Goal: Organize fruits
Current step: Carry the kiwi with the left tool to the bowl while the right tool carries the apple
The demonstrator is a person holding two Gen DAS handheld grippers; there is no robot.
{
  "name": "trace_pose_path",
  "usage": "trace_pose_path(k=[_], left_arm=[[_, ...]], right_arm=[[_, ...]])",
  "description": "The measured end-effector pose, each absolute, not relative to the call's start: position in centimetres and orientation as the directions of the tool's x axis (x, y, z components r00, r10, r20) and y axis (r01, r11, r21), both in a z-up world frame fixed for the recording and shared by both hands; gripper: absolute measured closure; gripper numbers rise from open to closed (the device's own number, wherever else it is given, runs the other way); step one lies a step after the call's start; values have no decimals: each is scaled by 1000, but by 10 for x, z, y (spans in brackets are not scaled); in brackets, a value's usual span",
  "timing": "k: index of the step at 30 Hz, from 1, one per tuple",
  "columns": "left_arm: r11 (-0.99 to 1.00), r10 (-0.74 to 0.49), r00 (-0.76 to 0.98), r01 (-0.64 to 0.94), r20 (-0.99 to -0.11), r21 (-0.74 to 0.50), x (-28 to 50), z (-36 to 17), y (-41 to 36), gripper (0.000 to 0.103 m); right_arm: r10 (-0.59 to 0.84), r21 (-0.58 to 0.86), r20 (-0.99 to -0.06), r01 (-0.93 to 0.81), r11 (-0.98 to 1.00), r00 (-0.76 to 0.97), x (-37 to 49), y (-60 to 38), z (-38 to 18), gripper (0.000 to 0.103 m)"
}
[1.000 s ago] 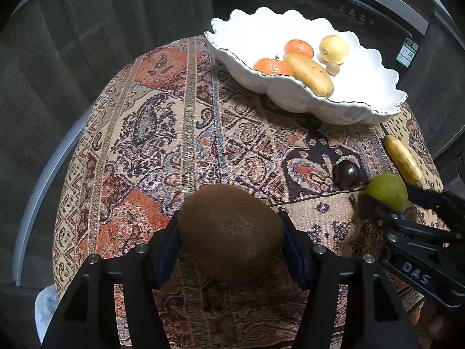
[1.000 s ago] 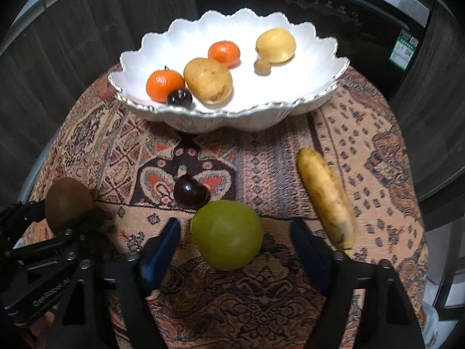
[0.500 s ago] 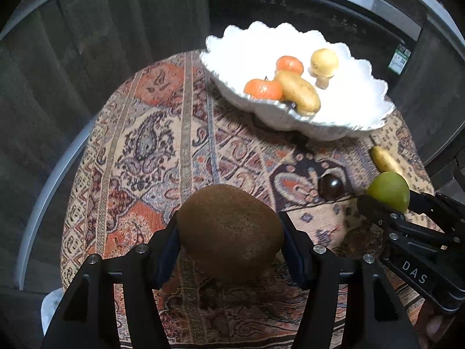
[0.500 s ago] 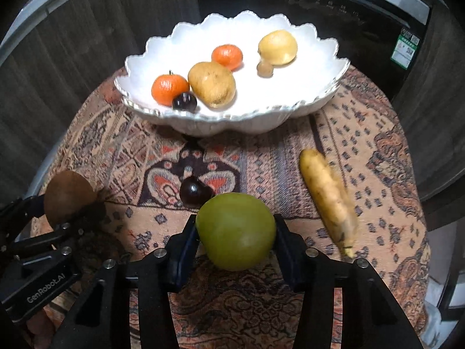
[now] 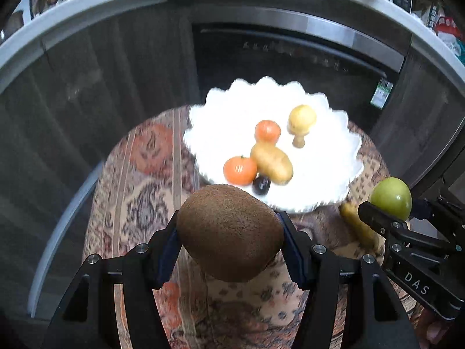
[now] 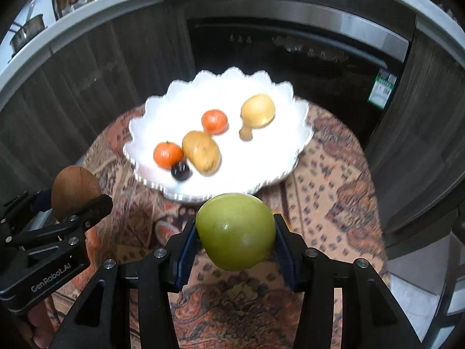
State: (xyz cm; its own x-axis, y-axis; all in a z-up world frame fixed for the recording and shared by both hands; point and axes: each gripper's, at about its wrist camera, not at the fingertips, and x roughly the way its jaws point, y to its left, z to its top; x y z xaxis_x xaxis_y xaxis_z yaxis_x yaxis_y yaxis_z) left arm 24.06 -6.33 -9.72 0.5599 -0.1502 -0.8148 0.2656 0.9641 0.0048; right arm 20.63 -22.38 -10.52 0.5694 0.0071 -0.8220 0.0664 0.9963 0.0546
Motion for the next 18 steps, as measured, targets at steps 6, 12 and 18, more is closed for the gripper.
trace_pose_path(k=[6, 12, 18], left_arm=[[960, -162, 575, 281, -802, 8, 264, -84, -73, 41], [956, -160, 575, 294, -802, 20, 290, -83, -83, 41], [952, -152, 560, 304, -814, 32, 311, -95, -91, 41]], right_arm=[[-4, 51, -804, 76, 996, 595, 227, -233, -87, 53], [-10, 49, -798, 81, 995, 603, 247, -240, -82, 53], [-10, 52, -811, 89, 995, 585, 269, -246, -91, 53]])
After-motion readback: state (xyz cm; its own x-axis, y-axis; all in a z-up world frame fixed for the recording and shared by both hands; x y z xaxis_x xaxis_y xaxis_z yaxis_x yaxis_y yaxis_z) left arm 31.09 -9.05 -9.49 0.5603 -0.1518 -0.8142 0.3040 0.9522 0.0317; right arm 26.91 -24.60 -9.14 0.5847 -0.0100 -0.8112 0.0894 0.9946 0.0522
